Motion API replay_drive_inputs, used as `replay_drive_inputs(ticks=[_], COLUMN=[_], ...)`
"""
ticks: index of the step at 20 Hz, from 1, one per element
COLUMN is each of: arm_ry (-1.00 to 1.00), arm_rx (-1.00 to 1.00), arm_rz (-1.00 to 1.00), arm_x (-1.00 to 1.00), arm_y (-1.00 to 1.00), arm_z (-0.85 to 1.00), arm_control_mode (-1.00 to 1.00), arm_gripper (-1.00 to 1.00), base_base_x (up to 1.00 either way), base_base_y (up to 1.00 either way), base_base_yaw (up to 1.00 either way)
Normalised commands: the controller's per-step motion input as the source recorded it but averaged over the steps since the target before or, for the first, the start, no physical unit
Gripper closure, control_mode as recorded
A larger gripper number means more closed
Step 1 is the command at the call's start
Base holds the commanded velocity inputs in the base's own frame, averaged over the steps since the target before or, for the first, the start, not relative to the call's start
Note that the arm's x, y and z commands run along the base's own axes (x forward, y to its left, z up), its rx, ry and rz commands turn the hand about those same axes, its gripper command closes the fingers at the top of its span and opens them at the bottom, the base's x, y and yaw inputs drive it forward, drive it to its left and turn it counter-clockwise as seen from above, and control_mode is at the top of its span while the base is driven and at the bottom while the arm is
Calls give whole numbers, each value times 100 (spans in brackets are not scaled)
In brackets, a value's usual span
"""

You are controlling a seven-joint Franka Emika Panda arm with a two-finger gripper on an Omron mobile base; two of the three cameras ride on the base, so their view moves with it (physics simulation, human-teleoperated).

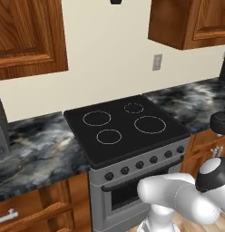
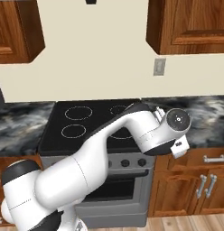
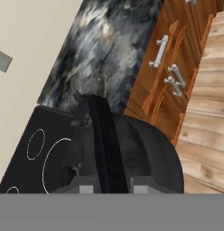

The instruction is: The kettle is done boiling. Turn off the stove, then wait for 300 timesteps before moving the kettle to the dining table.

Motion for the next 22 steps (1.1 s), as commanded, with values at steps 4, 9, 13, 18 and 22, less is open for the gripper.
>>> replay_drive_inputs(ticks=[4, 9, 13, 18, 22], arm_ry=[0, 0, 0, 0, 0], arm_rx=[0, 0, 0, 0, 0], arm_rz=[0, 0, 0, 0, 0], arm_x=[0, 0, 0, 0, 0], arm_y=[0, 0, 0, 0, 0], arm_z=[0, 0, 0, 0, 0], arm_control_mode=[100, 100, 100, 100, 100], arm_gripper=[100, 100, 100, 100, 100], base_base_x=[-20, -5, 0, 0, 0], base_base_y=[-31, -28, -25, -20, -22], base_base_yaw=[-22, -26, -31, -36, -36])
